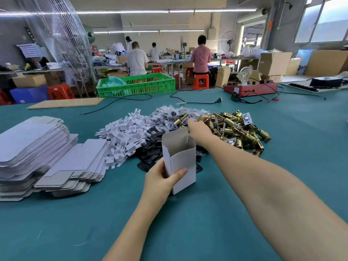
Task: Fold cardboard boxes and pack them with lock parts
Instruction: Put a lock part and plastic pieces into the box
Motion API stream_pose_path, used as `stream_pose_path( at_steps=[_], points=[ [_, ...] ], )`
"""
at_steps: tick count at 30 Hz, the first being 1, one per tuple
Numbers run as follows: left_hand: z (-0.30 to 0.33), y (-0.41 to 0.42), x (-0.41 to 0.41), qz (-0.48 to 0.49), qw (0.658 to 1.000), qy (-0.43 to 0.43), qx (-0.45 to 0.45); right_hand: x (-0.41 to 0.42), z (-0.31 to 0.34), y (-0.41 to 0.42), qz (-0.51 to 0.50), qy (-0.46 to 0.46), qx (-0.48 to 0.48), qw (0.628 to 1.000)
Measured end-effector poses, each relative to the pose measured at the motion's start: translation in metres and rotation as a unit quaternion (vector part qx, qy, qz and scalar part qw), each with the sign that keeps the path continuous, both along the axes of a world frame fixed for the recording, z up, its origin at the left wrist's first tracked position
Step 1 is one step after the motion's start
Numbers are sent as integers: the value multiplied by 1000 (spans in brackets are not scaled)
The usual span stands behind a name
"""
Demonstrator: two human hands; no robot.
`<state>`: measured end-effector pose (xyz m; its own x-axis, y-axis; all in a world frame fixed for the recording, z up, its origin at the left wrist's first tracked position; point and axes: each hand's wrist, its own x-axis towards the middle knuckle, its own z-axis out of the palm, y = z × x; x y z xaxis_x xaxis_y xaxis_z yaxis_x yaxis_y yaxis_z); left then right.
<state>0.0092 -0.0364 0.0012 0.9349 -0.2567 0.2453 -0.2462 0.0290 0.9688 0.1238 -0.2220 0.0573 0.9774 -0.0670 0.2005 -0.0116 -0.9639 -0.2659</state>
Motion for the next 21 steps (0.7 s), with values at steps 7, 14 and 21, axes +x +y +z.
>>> stream_pose_path(
  at_steps=[7, 14, 21],
  points=[
    [-2, -1, 1, -10, 1000, 5, -15, -5, -16, 6, 6, -72, -16, 997],
    [1, 0, -1, -12, 1000, 12, -19, -50, 3, -7, -91, -213, 301, 925],
    [2, 0, -2, -3, 999, 32, -17, -129, 58, -31, -105, -218, 631, 737]
  ],
)
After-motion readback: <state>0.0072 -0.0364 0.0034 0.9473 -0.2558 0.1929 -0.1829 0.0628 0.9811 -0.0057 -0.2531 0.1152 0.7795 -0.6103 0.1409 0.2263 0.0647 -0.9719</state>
